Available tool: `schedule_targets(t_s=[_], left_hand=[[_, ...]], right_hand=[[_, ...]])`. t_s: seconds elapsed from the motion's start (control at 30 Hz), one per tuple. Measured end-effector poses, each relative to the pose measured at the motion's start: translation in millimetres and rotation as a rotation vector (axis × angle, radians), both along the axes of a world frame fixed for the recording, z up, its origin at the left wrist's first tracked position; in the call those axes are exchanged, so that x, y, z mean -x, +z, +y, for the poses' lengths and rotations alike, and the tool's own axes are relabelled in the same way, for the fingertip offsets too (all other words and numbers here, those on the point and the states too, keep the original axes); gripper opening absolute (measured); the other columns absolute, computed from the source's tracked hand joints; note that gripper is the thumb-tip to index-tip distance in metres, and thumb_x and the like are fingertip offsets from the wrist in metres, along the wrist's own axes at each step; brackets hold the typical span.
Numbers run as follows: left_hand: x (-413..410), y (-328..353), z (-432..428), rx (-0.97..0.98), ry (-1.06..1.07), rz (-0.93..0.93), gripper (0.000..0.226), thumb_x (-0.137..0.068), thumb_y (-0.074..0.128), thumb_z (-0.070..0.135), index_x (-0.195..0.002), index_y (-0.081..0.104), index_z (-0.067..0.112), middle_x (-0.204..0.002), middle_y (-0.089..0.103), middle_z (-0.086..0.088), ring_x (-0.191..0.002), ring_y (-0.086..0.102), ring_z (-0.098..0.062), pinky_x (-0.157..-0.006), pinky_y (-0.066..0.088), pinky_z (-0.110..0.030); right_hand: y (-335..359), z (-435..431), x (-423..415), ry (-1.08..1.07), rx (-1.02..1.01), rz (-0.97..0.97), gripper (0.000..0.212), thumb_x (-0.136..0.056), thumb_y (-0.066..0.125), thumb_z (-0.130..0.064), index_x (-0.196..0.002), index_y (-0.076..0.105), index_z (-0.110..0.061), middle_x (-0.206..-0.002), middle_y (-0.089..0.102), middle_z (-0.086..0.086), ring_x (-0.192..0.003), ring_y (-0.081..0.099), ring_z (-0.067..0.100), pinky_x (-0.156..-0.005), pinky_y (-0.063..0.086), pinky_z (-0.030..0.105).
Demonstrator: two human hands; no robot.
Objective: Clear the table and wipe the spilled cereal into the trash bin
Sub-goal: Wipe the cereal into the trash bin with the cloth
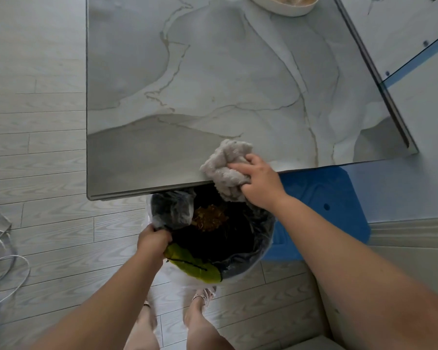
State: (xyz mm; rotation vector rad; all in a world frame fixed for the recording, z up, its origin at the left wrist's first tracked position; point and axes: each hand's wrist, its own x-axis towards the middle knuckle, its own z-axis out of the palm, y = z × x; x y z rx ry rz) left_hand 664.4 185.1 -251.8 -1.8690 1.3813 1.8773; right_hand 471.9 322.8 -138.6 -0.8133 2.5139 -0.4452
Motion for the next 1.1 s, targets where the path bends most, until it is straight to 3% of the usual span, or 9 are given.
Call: schedule_targets(t_s=[0.23,0.53,0.67,0.77,0.83,0.93,1.03,1.1], left_hand=[[-21.4,4.7,-12.8,0.006,0.039,0.006,0.03,-0.073,0.042,-0.012,-0.094,0.053,0.006,-0.078,0.053,-0.015,-0.077,0.051,-0.033,-0.07,0.045,-0.041],[-29.5,12.1,-12.4,0.005,0.082,0.026,0.026,-0.073,0.042,-0.012,-0.077,0.053,0.012,-0.07,0.049,-0.013,-0.065,0.046,-0.027,-0.068,0.041,-0.039],[-19.7,15.2,-1.8,-0.03,0.078,0.048,0.025,-0.075,0.04,-0.014,-0.079,0.051,0.008,-0.071,0.047,-0.013,-0.063,0.044,-0.026,-0.067,0.041,-0.039],[-11.5,13.5,6.2,-0.039,0.05,0.046,0.024,-0.075,0.042,-0.014,-0.085,0.051,0.006,-0.074,0.048,-0.014,-0.068,0.047,-0.028,-0.069,0.043,-0.041],[-5.9,11.2,10.0,-0.048,0.024,0.043,0.025,-0.074,0.043,-0.012,-0.085,0.051,0.008,-0.076,0.05,-0.015,-0.074,0.049,-0.031,-0.07,0.045,-0.042],[-0.9,7.5,11.8,-0.064,0.018,0.037,0.026,-0.074,0.043,-0.011,-0.088,0.052,0.01,-0.078,0.051,-0.015,-0.077,0.051,-0.033,-0.071,0.048,-0.043],[0.7,2.7,12.2,-0.053,0.027,0.018,0.026,-0.073,0.043,-0.011,-0.089,0.053,0.008,-0.078,0.051,-0.015,-0.076,0.051,-0.032,-0.071,0.048,-0.043],[0.0,1.3,12.7,-0.047,0.027,0.008,0.028,-0.073,0.044,-0.011,-0.093,0.053,0.006,-0.078,0.052,-0.015,-0.075,0.051,-0.032,-0.069,0.047,-0.042]], right_hand=[[0.0,-5.0,-45.2,0.389,0.01,-0.012,0.052,-0.075,0.057,-0.008,-0.121,0.06,-0.03,-0.142,0.04,0.002,-0.124,0.04,0.027,-0.104,0.038,0.038],[-15.5,23.1,-97.4,0.323,0.161,0.101,0.046,-0.063,0.053,-0.006,-0.103,0.071,-0.021,-0.118,0.063,0.009,-0.084,0.059,0.03,-0.069,0.056,0.041],[-8.4,27.0,-93.0,0.221,0.219,0.144,0.048,-0.068,0.04,-0.014,-0.104,0.071,-0.02,-0.119,0.062,0.009,-0.091,0.059,0.031,-0.079,0.052,0.037],[3.9,33.1,-82.7,0.018,0.364,0.167,0.048,-0.068,0.049,-0.004,-0.109,0.069,-0.018,-0.121,0.058,0.007,-0.106,0.055,0.026,-0.091,0.047,0.034],[20.8,42.6,-65.1,-0.202,0.481,0.209,0.049,-0.071,0.051,0.001,-0.114,0.066,-0.017,-0.121,0.053,0.007,-0.111,0.048,0.016,-0.096,0.039,0.018],[45.3,57.6,-13.5,-0.501,0.516,0.322,0.045,-0.081,0.051,0.004,-0.121,0.06,-0.014,-0.124,0.048,0.014,-0.108,0.044,0.013,-0.088,0.029,-0.003],[38.0,73.4,44.9,-0.733,0.34,0.226,0.045,-0.079,0.045,-0.002,-0.118,0.061,-0.018,-0.121,0.053,0.012,-0.105,0.051,0.021,-0.084,0.037,0.016],[22.7,71.9,61.6,-0.771,0.19,0.093,0.048,-0.076,0.04,-0.001,-0.116,0.06,-0.019,-0.117,0.057,0.014,-0.104,0.054,0.031,-0.079,0.039,0.024]])
